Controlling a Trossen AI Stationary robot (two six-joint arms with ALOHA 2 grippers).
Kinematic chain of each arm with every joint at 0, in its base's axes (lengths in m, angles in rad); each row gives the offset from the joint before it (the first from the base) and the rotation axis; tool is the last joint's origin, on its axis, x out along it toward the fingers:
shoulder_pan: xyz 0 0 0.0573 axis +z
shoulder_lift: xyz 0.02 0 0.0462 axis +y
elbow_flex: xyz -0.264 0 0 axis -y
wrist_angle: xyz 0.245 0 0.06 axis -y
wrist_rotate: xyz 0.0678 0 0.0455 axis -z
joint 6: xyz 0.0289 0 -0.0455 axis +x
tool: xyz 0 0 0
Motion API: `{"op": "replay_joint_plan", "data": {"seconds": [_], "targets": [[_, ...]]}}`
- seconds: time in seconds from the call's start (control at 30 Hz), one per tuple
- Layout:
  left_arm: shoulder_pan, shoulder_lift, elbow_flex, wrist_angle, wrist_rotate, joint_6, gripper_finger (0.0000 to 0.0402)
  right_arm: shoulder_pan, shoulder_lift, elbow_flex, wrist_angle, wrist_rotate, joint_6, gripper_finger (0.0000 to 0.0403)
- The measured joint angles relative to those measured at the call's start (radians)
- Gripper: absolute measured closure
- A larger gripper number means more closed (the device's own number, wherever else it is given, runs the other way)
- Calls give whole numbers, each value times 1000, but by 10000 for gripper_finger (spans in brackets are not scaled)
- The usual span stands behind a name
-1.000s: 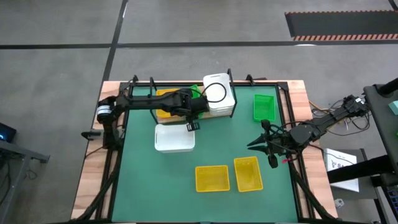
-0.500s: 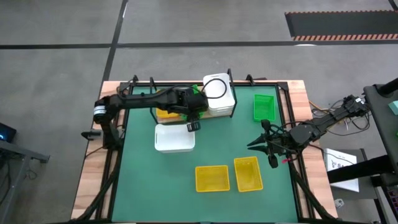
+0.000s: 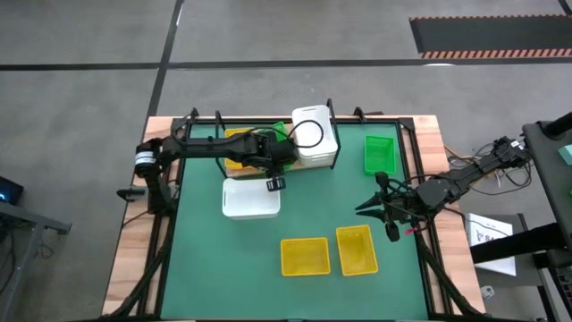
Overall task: Stack baskets on shelf by color
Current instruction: Stack the left green bin on the green bin on the shelf
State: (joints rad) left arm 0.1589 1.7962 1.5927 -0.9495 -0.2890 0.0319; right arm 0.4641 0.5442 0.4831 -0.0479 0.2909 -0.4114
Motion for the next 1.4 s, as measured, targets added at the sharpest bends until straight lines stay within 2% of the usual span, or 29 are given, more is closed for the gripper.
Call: {"op": "replay_joint_plan", "data": {"seconds": [0.17, 0.33, 0.4, 0.63, 0.93, 1.4], "targets": [[0, 0, -17, 21, -8, 0, 321, 0, 0, 0, 0, 0, 0, 360], [1, 0, -17, 30, -8, 0, 383, 0, 0, 0, 0, 0, 0, 360], [1, 0, -17, 29, -9, -1, 395, 0, 0, 0, 0, 0, 0, 360], [1, 0, 29, 6, -21, 26, 399, 0, 0, 0, 0, 0, 0, 360], [1, 0, 115, -161, -34, 27, 401, 0, 0, 0, 0, 0, 0, 360], [1, 73, 88, -93, -35, 25, 397, 0, 0, 0, 0, 0, -7, 360]]}}
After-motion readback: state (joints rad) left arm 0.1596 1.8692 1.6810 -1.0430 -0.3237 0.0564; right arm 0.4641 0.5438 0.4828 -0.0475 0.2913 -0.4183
